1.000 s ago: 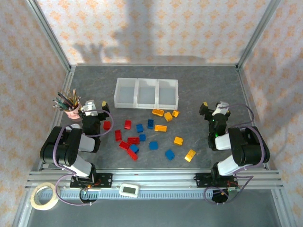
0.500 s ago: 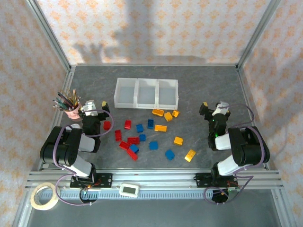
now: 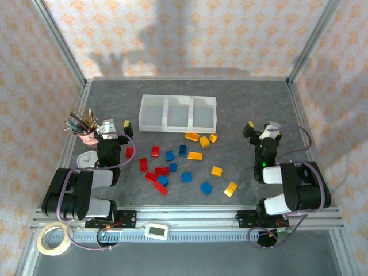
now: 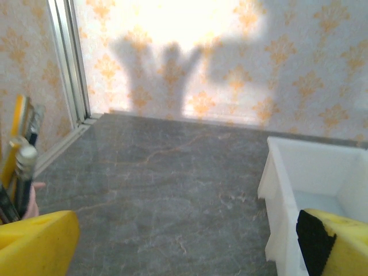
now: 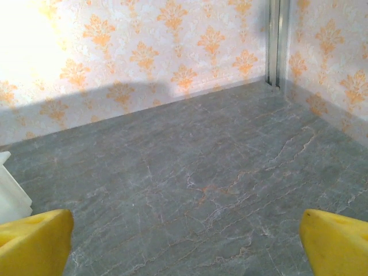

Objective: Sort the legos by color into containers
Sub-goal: Pick up the lego from the center of the table.

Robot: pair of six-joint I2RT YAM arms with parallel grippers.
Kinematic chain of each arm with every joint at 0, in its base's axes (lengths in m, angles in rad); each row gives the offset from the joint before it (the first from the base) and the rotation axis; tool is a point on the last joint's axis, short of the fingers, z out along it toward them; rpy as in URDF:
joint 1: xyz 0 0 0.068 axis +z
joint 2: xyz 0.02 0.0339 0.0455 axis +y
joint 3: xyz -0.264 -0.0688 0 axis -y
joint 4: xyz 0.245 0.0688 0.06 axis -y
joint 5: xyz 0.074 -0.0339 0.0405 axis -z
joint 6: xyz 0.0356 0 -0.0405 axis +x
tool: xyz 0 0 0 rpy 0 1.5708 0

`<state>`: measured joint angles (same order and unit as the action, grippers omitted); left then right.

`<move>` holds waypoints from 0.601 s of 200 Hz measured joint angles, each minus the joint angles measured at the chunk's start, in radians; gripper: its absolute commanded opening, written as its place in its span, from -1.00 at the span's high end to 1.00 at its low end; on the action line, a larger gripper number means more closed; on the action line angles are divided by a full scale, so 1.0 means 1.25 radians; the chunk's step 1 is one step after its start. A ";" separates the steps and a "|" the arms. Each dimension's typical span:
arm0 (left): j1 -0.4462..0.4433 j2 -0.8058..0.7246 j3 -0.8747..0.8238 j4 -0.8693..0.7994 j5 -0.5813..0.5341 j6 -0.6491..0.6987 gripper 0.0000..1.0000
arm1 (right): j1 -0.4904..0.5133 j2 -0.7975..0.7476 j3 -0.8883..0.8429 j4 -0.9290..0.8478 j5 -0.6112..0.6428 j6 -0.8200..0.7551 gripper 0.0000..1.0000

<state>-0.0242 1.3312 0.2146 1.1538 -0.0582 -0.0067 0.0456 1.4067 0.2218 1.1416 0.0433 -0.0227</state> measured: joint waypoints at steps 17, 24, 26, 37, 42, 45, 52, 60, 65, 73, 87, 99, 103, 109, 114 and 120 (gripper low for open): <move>0.000 -0.058 0.003 -0.042 0.000 -0.013 -0.99 | 0.000 -0.042 0.019 -0.061 0.001 0.002 -1.00; 0.000 -0.081 0.005 -0.059 0.000 -0.024 -0.99 | 0.000 -0.062 0.028 -0.088 0.001 0.003 -1.00; 0.000 -0.088 0.005 -0.063 -0.001 -0.027 -0.99 | 0.000 -0.068 0.031 -0.097 0.001 0.005 -1.00; 0.000 -0.119 0.008 -0.080 0.000 -0.054 -0.99 | 0.000 -0.109 0.046 -0.138 -0.003 0.009 -1.00; 0.000 -0.132 0.009 -0.087 0.000 -0.068 -0.99 | 0.000 -0.129 0.052 -0.153 -0.006 0.012 -1.00; 0.000 -0.138 0.011 -0.090 -0.001 -0.075 -0.99 | 0.000 -0.141 0.055 -0.162 -0.008 0.015 -1.00; 0.000 -0.150 0.013 -0.095 -0.001 -0.096 -0.99 | 0.000 -0.174 0.060 -0.181 -0.013 0.023 -1.00; 0.000 -0.163 0.016 -0.104 -0.001 -0.126 -0.99 | 0.000 -0.211 0.062 -0.199 -0.017 0.037 -1.00; 0.000 -0.169 0.019 -0.113 -0.001 -0.146 -0.99 | 0.000 -0.232 0.064 -0.211 -0.019 0.050 -1.00; 0.000 -0.175 0.026 -0.128 -0.001 -0.179 -0.99 | 0.000 -0.264 0.068 -0.236 -0.018 0.078 -1.00; 0.001 -0.178 0.046 -0.165 0.000 -0.235 -0.99 | 0.000 -0.309 0.085 -0.303 0.002 0.154 -1.00; 0.001 -0.178 0.063 -0.194 0.002 -0.280 -0.99 | 0.000 -0.328 0.105 -0.362 0.019 0.218 -1.00; 0.001 -0.177 0.068 -0.203 0.002 -0.298 -0.99 | -0.001 -0.330 0.111 -0.381 0.020 0.233 -1.00; 0.001 -0.176 0.073 -0.212 0.002 -0.320 -0.99 | -0.001 -0.331 0.119 -0.407 0.022 0.256 -1.00; 0.001 -0.175 0.078 -0.222 0.003 -0.338 -0.99 | -0.001 -0.330 0.124 -0.426 0.022 0.269 -1.00; 0.001 -0.172 0.084 -0.236 0.009 -0.358 -0.99 | -0.001 -0.328 0.130 -0.453 0.016 0.288 -1.00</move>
<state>-0.0231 1.1168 0.3195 0.8593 -0.0475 -0.4541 0.0448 0.9970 0.3843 0.5747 0.0628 0.3378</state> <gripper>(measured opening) 0.996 0.998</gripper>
